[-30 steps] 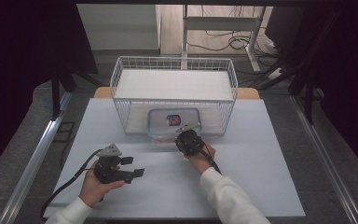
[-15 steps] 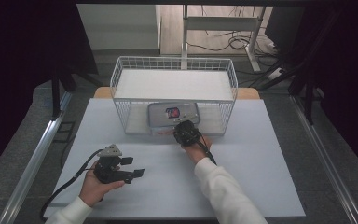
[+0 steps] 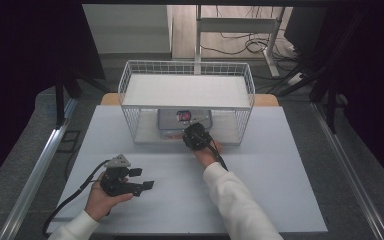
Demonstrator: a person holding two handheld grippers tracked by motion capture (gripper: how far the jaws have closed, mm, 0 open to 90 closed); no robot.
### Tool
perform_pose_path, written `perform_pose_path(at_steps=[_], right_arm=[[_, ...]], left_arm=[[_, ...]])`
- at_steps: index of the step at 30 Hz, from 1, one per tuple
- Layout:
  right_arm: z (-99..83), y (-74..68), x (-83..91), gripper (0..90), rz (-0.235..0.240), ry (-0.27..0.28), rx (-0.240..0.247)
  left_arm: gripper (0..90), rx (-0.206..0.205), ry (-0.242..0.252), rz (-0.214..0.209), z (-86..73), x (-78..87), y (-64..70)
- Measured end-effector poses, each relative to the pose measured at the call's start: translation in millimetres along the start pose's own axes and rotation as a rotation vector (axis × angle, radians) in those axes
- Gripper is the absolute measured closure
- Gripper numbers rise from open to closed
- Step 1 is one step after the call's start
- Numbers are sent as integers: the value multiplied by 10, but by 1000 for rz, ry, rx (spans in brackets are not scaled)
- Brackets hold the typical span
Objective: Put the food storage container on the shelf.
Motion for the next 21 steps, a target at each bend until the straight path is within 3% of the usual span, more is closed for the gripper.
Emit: perform_pose_path(at_steps=[6,10,14,17,18,19,21], right_arm=[[20,-9,-30,891,-3,-4,5],[-2,-7,74,891,5,0,19],[-94,-20,312,891,25,1,68],[-232,21,593,890,49,1,97],[-269,36,662,891,53,1,100],[-378,78,851,890,71,5,102],[-439,102,949,890,78,8,105]], left_arm=[[277,-1,-4,0,-10,0,-2],[277,-2,-5,6,-16,8,0],[278,1,-6,14,-24,21,-8],[278,5,-7,21,-29,29,-20],[278,8,-8,22,-30,27,-22],[278,9,-9,23,-31,24,-22],[278,11,-11,24,-30,18,-21]])
Point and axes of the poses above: each handheld gripper's, and its own axes: x roughly backward along the jaws, z roughly out of its top, y roughly to its right, the point moved 2 cm from there along -x, roughly forward along the jaws, and after that the axes turned 11 degrees about -x, right-handed, at the moved point
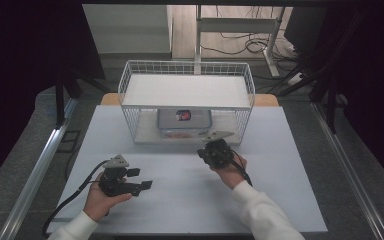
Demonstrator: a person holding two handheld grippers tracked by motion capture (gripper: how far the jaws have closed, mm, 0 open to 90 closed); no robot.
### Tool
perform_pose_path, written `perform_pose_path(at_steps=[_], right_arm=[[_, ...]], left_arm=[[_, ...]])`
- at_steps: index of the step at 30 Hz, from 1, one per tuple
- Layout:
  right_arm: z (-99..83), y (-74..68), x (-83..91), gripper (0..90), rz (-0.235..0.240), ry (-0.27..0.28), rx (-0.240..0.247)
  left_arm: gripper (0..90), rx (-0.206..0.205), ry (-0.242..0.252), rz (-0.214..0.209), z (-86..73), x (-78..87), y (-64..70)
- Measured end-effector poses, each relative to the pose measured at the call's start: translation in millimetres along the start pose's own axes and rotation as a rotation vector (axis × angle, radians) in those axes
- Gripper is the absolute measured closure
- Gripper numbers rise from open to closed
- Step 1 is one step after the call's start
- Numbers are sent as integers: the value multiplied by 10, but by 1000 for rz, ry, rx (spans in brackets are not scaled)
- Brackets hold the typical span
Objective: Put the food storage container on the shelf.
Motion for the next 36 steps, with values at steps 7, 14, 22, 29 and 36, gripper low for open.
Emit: perform_pose_path(at_steps=[7,14,22,29,36], right_arm=[[-509,141,596,890,8,17,-6],[-878,311,981,889,29,31,-80],[-901,385,995,776,11,48,-84],[-887,396,991,307,-30,109,-86],[-908,430,985,218,-66,102,-82]], left_arm=[[279,6,-6,18,1,-7,-13],[279,2,-17,54,-15,5,-1],[278,-1,-16,65,-24,16,-14],[270,-1,-16,68,-23,18,-20],[267,1,-17,71,-19,13,-31]])
Point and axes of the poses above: each handheld gripper's, and its own axes: x roughly backward along the jaws, z roughly out of its top, y roughly to its right, the point moved 2 cm from there along -x, roughly forward along the jaws, and after that the axes turned 11 degrees about -x, right-handed, at the moved point
